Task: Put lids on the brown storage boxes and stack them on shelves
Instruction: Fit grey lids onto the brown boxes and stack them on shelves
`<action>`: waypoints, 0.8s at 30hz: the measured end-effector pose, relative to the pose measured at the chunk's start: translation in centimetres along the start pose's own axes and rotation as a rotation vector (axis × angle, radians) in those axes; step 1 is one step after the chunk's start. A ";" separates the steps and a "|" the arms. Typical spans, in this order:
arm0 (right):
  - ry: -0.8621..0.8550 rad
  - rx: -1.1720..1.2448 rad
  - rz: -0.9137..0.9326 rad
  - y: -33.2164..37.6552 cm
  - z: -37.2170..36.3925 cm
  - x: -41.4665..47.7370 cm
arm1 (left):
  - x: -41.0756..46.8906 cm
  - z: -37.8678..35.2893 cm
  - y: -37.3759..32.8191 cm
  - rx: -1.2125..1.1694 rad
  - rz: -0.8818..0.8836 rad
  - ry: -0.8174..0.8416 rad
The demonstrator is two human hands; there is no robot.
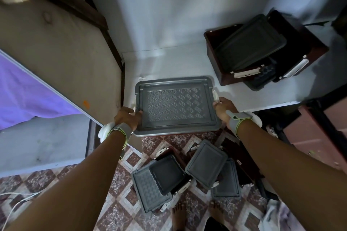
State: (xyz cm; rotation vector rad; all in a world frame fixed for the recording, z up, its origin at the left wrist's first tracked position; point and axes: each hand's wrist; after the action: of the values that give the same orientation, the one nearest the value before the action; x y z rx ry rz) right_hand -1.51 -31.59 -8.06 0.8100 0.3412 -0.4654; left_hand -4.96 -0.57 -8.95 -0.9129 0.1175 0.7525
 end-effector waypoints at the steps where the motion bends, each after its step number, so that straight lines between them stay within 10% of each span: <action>1: 0.002 -0.010 -0.001 0.0 0.0 -0.1 | -0.1 0.1 0.1 -0.017 0.013 -0.002; 24: -0.302 -0.451 0.086 -0.1 -1.6 -0.1 | -2.8 -1.0 -0.6 -0.022 -0.036 -0.101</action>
State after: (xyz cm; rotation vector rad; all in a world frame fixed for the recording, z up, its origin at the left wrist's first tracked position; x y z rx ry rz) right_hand -1.81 -30.42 -9.07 0.3072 0.1208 -0.4029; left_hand -6.44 -3.05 -8.06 -0.8939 0.0033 0.7659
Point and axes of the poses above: each hand's wrist, its own x-axis towards the middle knuckle, its own z-axis out of the back of the hand, y = z × x, and after that the axes turned 8 degrees about -x, right-handed
